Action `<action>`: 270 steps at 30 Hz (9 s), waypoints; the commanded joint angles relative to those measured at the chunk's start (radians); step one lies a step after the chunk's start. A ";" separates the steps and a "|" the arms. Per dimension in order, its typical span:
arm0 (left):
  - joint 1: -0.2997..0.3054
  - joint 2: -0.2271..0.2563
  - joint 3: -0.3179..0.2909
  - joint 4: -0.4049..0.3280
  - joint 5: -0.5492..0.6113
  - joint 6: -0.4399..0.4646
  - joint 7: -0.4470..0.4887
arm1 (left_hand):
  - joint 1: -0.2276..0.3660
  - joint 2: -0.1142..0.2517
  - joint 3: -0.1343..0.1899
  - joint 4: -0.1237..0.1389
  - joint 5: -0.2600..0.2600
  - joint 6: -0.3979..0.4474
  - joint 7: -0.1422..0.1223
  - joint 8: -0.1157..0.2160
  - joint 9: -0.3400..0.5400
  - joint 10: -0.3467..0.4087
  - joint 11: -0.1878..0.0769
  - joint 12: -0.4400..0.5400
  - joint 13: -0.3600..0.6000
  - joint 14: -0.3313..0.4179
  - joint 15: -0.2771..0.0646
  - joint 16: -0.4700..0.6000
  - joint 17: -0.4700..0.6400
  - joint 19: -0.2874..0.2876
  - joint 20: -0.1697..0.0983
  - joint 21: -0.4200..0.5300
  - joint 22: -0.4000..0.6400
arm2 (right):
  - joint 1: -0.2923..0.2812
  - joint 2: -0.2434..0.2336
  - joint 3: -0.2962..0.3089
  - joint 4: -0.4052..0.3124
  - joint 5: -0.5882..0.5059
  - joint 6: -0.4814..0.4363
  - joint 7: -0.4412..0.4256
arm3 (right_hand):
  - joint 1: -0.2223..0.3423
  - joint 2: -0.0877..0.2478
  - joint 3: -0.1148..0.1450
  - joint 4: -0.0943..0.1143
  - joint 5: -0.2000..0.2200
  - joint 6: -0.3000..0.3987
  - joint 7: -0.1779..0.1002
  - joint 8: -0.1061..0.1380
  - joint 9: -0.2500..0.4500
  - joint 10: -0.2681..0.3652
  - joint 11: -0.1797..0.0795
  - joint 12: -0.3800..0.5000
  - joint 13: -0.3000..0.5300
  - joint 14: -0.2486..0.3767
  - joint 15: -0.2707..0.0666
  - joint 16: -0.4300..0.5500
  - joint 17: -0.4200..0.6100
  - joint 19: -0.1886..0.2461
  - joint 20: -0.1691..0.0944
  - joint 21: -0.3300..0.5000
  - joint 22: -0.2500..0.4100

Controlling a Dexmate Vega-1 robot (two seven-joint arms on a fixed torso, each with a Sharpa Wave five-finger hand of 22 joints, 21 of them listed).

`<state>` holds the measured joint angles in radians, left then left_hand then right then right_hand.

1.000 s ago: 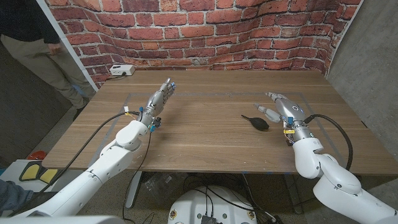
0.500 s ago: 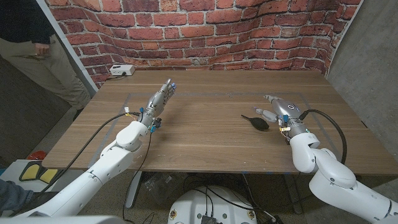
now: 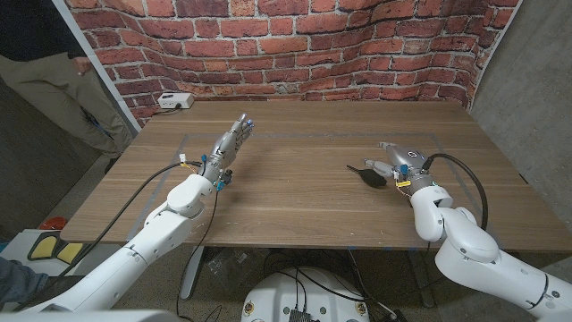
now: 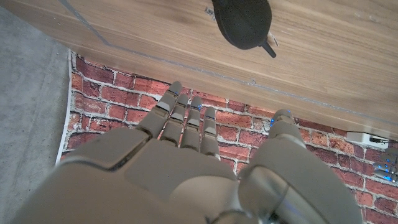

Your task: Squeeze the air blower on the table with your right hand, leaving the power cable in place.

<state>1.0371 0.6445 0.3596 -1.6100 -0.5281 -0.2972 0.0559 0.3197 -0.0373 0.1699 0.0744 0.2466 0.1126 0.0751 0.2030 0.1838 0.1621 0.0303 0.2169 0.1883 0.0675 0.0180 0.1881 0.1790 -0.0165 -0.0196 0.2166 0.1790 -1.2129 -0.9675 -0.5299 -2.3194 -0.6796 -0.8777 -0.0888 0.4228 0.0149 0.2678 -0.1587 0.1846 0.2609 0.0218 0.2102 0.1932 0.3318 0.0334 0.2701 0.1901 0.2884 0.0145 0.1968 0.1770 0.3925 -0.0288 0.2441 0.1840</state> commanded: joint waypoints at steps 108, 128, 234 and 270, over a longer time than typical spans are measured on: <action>-0.041 -0.009 0.017 0.037 -0.024 0.039 -0.025 | 0.014 0.020 -0.012 -0.001 -0.019 0.025 -0.009 -0.001 0.003 0.030 -0.012 -0.005 0.004 0.024 -0.007 0.002 0.003 -0.006 0.033 -0.006 0.005 | 0.208 0.016 -0.239 0.112 0.063 -0.110 -0.063 | 0.378 -0.002 0.143 -0.006 0.008 0.356 -0.122 0.084 0.010 0.411 -0.150 0.054 -0.004 0.456 -0.159 0.022 0.005 0.386 -0.112 0.103 0.008; -0.035 -0.008 0.012 0.035 -0.030 0.031 -0.025 | 0.016 0.023 -0.014 -0.001 -0.021 0.028 -0.011 -0.001 0.003 0.032 -0.010 -0.005 0.004 0.028 -0.008 0.002 0.003 -0.005 0.037 -0.006 0.005 | 0.074 0.008 -0.089 0.031 0.076 -0.049 -0.271 | 0.392 0.008 0.154 -0.004 0.004 0.370 -0.122 0.084 0.010 0.426 -0.150 0.047 -0.004 0.485 -0.172 0.020 0.005 0.405 -0.122 0.113 0.010; -0.019 0.002 0.002 0.000 -0.026 0.038 -0.010 | 0.022 0.031 -0.026 0.000 -0.028 0.037 -0.015 -0.002 0.003 0.040 -0.014 -0.009 0.005 0.035 -0.009 0.001 0.004 -0.010 0.043 -0.008 0.006 | -0.089 0.128 0.086 0.061 0.008 0.141 -0.448 | 0.528 0.010 0.162 0.024 -0.008 0.583 -0.181 0.086 0.013 0.659 -0.204 -0.030 0.001 0.691 -0.237 -0.007 0.013 0.497 -0.182 0.238 0.028; -0.020 -0.001 -0.004 0.005 -0.025 0.025 -0.008 | 0.026 0.037 -0.028 -0.001 -0.030 0.038 -0.018 -0.003 0.004 0.041 -0.016 -0.009 0.005 0.035 -0.010 0.000 0.003 -0.013 0.047 -0.008 0.006 | -0.063 0.096 0.064 0.038 -0.016 0.107 -0.361 | 0.457 -0.034 0.126 0.038 -0.004 0.558 -0.158 0.048 0.007 0.625 -0.183 -0.056 0.000 0.628 -0.226 -0.013 0.015 0.447 -0.164 0.226 0.021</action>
<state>1.0183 0.6441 0.3573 -1.6067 -0.5566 -0.2645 0.0486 0.3391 0.0057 0.1436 0.0731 0.2165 0.1448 0.0610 0.2030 0.1836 0.2037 0.0179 0.2090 0.1882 0.0926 0.0107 0.1881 0.1790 -0.0254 0.0215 0.2107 0.1790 -1.2832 -0.8626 -0.4597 -2.2759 -0.6918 -0.7610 -0.4766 0.8904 -0.0168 0.3970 -0.1199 0.1767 0.8174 -0.1429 0.2613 0.1991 0.9635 -0.1519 0.2143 0.1884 0.9221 -0.1301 0.1881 0.1886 0.8437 -0.1017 0.4761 0.2043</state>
